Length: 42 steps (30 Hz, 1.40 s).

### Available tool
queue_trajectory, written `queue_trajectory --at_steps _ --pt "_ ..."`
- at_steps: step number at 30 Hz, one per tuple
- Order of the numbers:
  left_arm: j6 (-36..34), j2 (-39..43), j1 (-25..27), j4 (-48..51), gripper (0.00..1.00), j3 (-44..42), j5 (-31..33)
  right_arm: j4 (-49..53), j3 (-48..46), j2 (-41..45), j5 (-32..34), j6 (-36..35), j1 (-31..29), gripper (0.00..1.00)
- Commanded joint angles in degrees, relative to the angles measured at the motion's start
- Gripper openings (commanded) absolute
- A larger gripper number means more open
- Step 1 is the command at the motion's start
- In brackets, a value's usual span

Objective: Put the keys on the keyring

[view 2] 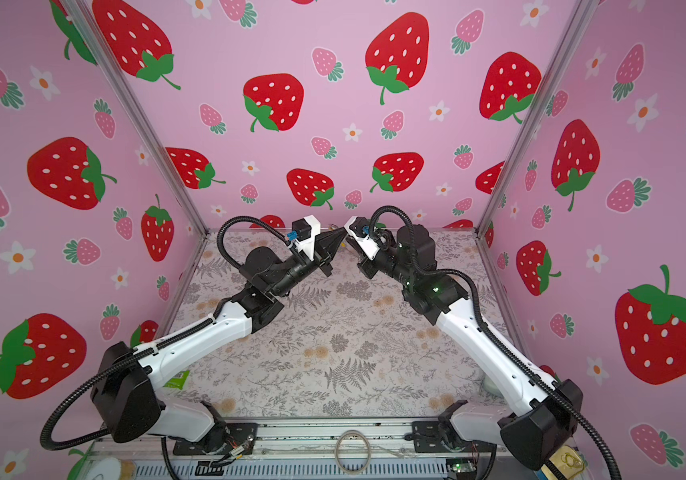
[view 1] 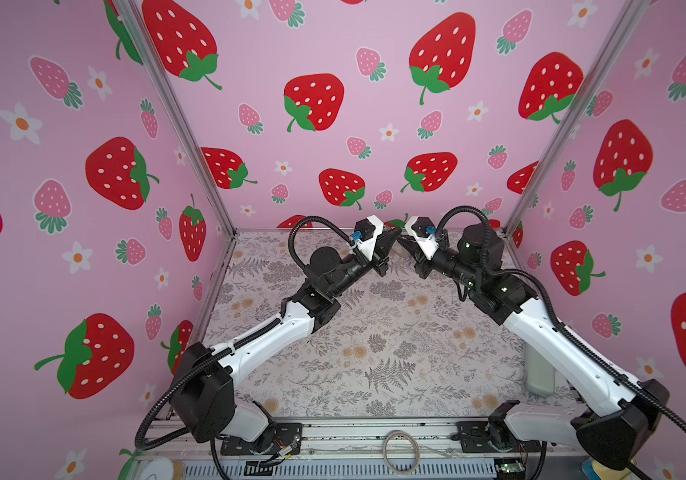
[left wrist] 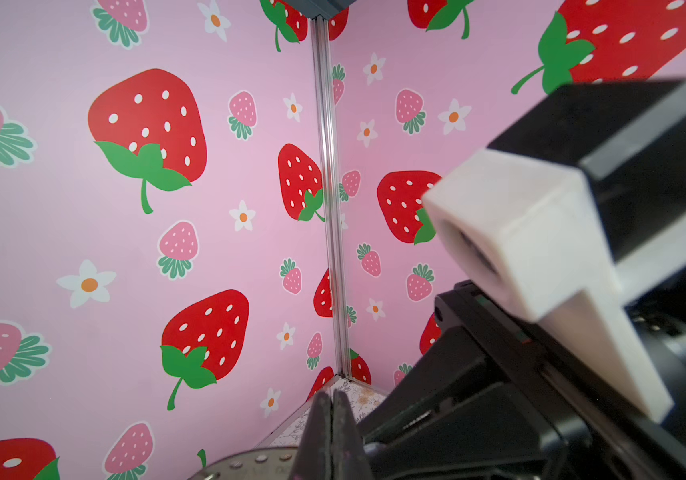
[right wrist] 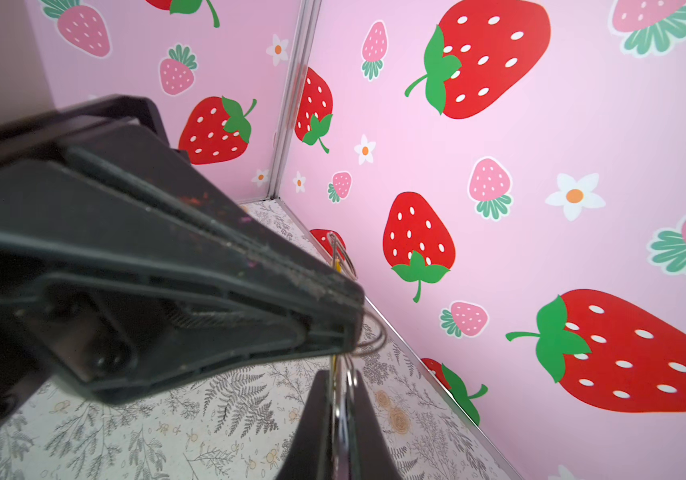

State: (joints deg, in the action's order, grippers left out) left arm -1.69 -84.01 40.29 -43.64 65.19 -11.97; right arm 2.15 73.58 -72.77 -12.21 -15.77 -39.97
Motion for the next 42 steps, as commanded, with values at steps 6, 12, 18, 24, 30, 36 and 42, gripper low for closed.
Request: queue_trajectory --at_steps 6,12,18,24,30,36,42 --pt "3.5 -2.6 0.8 -10.2 0.0 1.2 6.1 -1.6 -2.3 1.3 -0.4 -3.4 -4.4 0.12" --pt "4.0 -2.3 0.1 -9.4 0.0 0.9 1.5 -2.0 -2.9 4.3 2.2 -4.1 -3.8 0.37" --pt "6.0 -1.5 -2.3 -9.5 0.0 0.3 -5.9 -1.6 -3.2 7.6 -2.8 -1.2 1.1 0.33" --pt "7.8 -1.3 -3.7 -11.1 0.0 -0.1 -10.7 -3.9 -3.4 8.4 -6.8 3.0 4.6 0.32" --pt "7.8 -1.6 -3.7 -11.6 0.0 0.3 -13.2 -4.4 -2.4 6.1 -9.5 6.0 4.7 0.33" --pt "7.8 -1.6 -3.7 -12.0 0.0 0.5 -14.7 -4.2 -1.7 4.3 -10.7 6.8 4.7 0.28" --pt "7.8 -1.3 -3.7 -11.8 0.0 0.8 -16.4 -3.7 -2.1 4.9 -9.8 5.4 4.9 0.22"
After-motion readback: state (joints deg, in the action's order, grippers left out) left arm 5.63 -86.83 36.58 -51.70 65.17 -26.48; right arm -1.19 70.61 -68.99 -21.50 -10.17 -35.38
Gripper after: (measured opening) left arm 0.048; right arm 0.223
